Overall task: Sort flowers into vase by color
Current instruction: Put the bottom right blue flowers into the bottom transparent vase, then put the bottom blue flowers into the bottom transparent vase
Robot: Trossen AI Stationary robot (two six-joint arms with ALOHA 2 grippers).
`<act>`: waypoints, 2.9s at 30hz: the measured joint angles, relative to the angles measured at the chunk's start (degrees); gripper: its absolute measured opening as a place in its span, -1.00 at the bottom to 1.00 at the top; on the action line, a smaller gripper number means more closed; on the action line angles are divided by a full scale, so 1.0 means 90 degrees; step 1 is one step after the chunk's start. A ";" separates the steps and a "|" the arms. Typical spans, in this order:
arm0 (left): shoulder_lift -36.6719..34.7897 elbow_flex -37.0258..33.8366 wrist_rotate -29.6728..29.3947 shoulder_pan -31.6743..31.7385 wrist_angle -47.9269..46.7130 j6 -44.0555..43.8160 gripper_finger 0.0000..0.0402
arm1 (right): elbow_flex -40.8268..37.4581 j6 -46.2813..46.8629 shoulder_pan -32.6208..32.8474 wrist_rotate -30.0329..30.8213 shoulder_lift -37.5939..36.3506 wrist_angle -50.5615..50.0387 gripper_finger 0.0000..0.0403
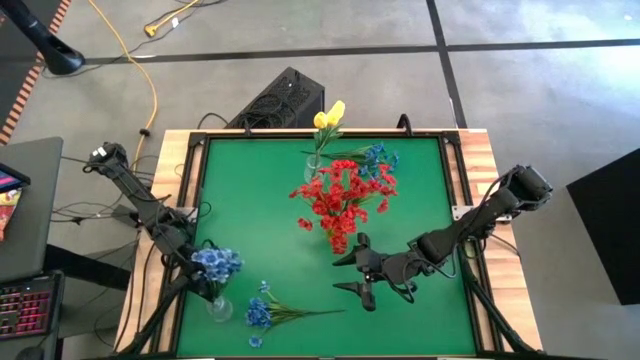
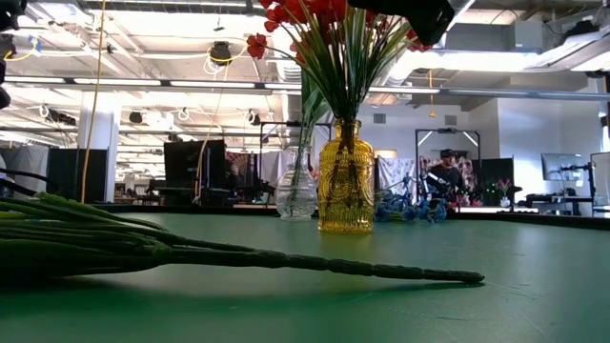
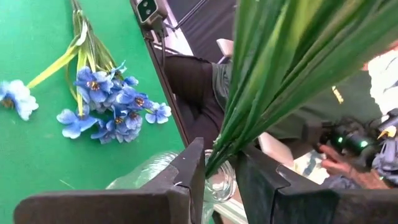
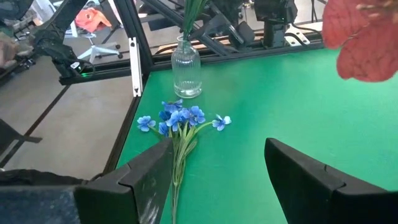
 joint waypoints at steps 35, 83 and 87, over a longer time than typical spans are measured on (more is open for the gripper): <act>0.0002 0.0010 0.0828 0.0000 -0.0776 0.0720 -0.01 | 0.0000 -0.0143 -0.0200 -0.0690 0.0000 0.0001 0.39; -0.0005 0.0258 -0.5121 0.0007 -0.2126 0.2742 -0.14 | 0.2246 0.0008 0.0151 -0.0823 0.3730 -0.1680 0.36; -0.0005 0.0602 -0.5217 0.0007 -0.1774 0.3215 -0.14 | 0.2249 0.0414 0.0124 -0.0925 0.3728 -0.1803 0.27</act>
